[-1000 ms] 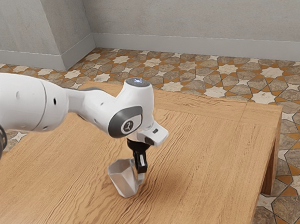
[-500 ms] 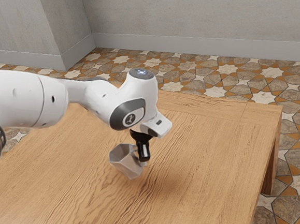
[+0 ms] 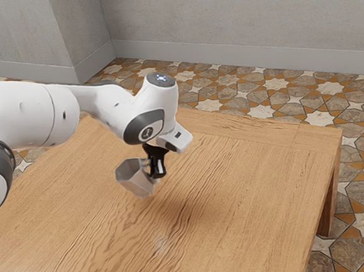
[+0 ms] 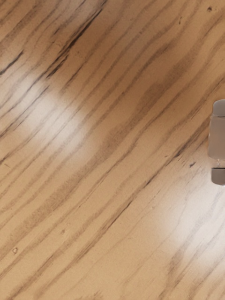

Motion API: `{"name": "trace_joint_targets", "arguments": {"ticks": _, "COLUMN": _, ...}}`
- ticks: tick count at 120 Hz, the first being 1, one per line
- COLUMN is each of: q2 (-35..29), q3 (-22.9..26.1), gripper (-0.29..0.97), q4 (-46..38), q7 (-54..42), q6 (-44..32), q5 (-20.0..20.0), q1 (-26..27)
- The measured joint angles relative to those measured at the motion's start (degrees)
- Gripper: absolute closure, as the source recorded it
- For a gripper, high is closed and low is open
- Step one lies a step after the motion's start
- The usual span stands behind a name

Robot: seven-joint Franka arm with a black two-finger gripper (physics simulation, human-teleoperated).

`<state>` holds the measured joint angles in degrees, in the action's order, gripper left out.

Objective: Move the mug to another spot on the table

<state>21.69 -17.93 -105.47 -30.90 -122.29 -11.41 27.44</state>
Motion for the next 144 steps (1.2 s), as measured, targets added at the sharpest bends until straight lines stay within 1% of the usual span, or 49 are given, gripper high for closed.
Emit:
{"name": "trace_joint_targets", "arguments": {"ticks": 27, "q2": 3.43, "q3": -1.22, "gripper": 0.79, "q4": 3.65, "q7": 0.64, "q6": 0.08, "q5": -0.46, "q1": -1.32}}
{"name": "trace_joint_targets", "arguments": {"ticks": 55, "q2": 6.54, "q3": -1.25, "gripper": 0.79, "q4": 4.57, "q7": 1.06, "q6": 0.31, "q5": -0.77, "q1": -1.64}}
{"name": "trace_joint_targets", "arguments": {"ticks": 71, "q2": 10.53, "q3": -1.21, "gripper": 0.79, "q4": 10.69, "q7": 1.1, "q6": 4.7, "q5": -1.31, "q1": -1.71}}
{"name": "trace_joint_targets", "arguments": {"ticks": 81, "q2": 12.29, "q3": -1.21, "gripper": 0.79, "q4": 12.39, "q7": 1.03, "q6": 7.23, "q5": -1.16, "q1": -2.32}}
{"name": "trace_joint_targets", "arguments": {"ticks": 103, "q2": 14.42, "q3": -1.16, "gripper": 0.79, "q4": 14.6, "q7": 0.54, "q6": 12.97, "q5": 1.25, "q1": -3.01}}
{"name": "trace_joint_targets", "arguments": {"ticks": 144, "q2": 19.6, "q3": -0.73, "gripper": 0.79, "q4": 22.95, "q7": -0.42, "q6": 17.39, "q5": 2.27, "q1": -3.5}}
